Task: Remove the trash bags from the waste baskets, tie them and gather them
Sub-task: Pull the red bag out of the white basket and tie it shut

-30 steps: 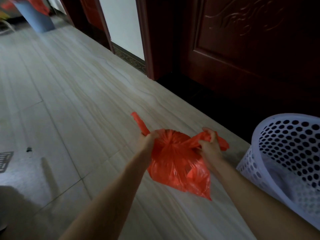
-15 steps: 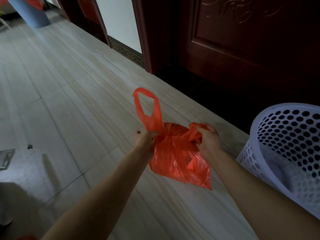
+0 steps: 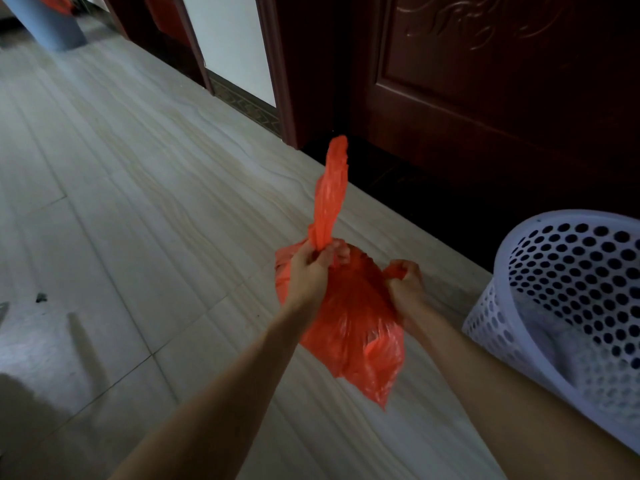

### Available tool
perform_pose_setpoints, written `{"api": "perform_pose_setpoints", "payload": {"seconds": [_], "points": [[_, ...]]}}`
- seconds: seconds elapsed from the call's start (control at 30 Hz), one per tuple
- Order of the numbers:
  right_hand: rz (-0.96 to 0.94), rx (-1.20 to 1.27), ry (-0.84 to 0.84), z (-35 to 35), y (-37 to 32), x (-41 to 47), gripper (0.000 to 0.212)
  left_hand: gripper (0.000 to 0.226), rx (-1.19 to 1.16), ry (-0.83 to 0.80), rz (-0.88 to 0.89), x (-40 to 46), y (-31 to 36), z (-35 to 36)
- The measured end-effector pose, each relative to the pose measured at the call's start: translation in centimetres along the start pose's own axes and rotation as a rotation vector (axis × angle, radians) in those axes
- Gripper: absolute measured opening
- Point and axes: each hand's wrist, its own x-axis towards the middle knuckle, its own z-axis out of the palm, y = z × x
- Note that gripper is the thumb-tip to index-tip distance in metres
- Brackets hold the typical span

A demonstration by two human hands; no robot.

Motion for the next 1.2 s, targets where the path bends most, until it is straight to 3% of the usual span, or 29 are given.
{"api": "perform_pose_setpoints", "payload": {"seconds": [0.07, 0.1, 0.2, 0.27, 0.43, 0.5, 0.57, 0.7, 0.77, 0.83, 0.9, 1.0, 1.03, 1.13, 1.2], "points": [[0.044, 0.015, -0.058, -0.1, 0.2, 0.1, 0.031, 0.025, -0.073, -0.009, -0.123, 0.4, 0.5, 0.0], [0.035, 0.02, -0.06, 0.0, 0.1, 0.1, 0.029, 0.028, 0.019, 0.003, -0.159, 0.6, 0.5, -0.1], [-0.05, 0.204, -0.042, 0.8, -0.9, -0.6, 0.029, 0.022, 0.698, 0.001, -0.087, 0.6, -0.9, -0.6], [-0.034, 0.386, -0.031, 1.0, -2.0, -0.9, 0.033, 0.025, 0.889, -0.047, -0.052, 0.3, -1.5, -0.9], [-0.045, 0.369, 0.026, -0.7, -4.1, -0.8, 0.036, 0.102, 1.205, -0.262, -0.034, 0.7, -2.9, -0.7], [-0.162, 0.312, -0.087, -1.2, -5.0, -1.6, 0.034, 0.112, 1.314, -0.214, -0.035, 0.3, -3.4, 0.0], [-0.267, 0.287, -0.208, -1.3, -5.8, -2.4, 0.033, 0.104, 1.368, -0.113, -0.049, 0.0, -3.7, 1.0], [-0.289, 0.44, -0.182, -1.6, -7.7, -2.1, 0.046, 0.047, 1.247, -0.002, -0.019, 0.9, -3.7, 0.6], [-0.281, 0.429, -0.039, -1.8, -8.0, -1.2, 0.039, 0.034, 1.098, -0.059, 0.018, 1.4, -3.5, -0.6], [-0.205, 0.28, 0.058, -1.7, -7.2, -0.3, 0.027, 0.025, 0.809, -0.119, -0.058, 1.9, -3.0, -1.9], [-0.034, 0.105, 0.017, -1.3, -5.4, 0.3, 0.022, 0.018, 0.468, -0.168, -0.204, 2.0, -2.2, -2.7], [0.268, 0.093, -0.127, -0.8, -3.8, 0.3, 0.056, 0.024, 0.274, -0.273, -0.301, 1.4, -1.3, -3.4], [0.317, 0.147, -0.149, -0.7, -3.8, 0.1, 0.053, 0.027, 0.249, -0.304, -0.309, 1.1, -0.9, -3.5], [0.284, 0.298, -0.167, -0.7, -4.4, 0.0, 0.012, 0.03, 0.231, -0.392, -0.341, 0.6, 0.1, -3.4], [0.204, 0.383, -0.148, -0.9, -5.2, 0.3, 0.014, 0.027, 0.222, -0.403, -0.37, 0.6, 0.2, -3.6]]}}
